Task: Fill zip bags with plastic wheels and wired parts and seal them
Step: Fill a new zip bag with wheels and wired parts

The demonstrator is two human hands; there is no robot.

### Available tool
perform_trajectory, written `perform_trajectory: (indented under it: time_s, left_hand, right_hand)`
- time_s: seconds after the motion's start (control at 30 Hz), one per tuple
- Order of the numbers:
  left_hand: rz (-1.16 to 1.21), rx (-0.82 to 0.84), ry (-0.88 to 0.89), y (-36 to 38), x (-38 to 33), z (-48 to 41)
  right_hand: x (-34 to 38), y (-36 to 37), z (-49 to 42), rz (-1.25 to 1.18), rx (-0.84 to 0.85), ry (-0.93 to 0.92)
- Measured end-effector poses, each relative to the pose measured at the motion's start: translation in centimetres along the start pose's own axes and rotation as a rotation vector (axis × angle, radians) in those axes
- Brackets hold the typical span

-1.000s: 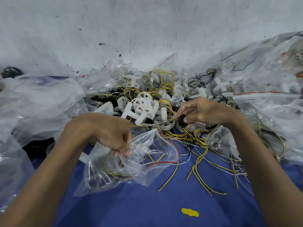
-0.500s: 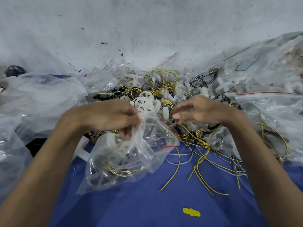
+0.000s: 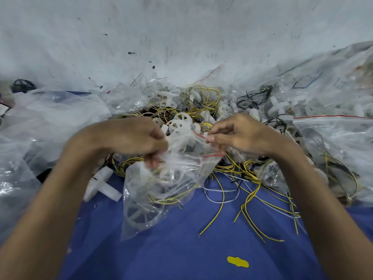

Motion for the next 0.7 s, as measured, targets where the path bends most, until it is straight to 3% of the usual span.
perform_trajectory:
  time_s: [0.1,0.2,0.47,0.57,0.7]
  left_hand:
    - [-0.169,0.157,-0.149,-0.4,3.8,1.4]
    - [-0.233,0.148,-0.243,-1.2,5.6,1.8]
    - [-0.541,0.276,-0.261,3.0,3.8,-0.9]
    - [-0.611,0.231,-0.277,3.4,3.3,-1.4]
    - [-0.77,0.075,-0.306,2.8,3.3,-1.5]
  right_hand:
    - [-2.4,-0.6,-0.4,0.08,-0.05,0.029]
    - [-5.2,1.2,-0.8,0.31,0.112,0.084]
    - [-8.9,6.5,-2.0,0.436,0.221,0.153]
    - [-8.8,6.3,-2.6,0.512,0.129,0.161]
    - [-6.0,6.0,-3.8,0.512,-0.147,0.083]
Point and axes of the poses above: each hand's wrist, its own z-axis away from the middle knuckle, its own y-axis out of the palm, x = y × z, the point moved 7 cm from there along -z, towards the middle knuckle, and after that the axes turned 3 degrees about -z, right-handed, at the moved point
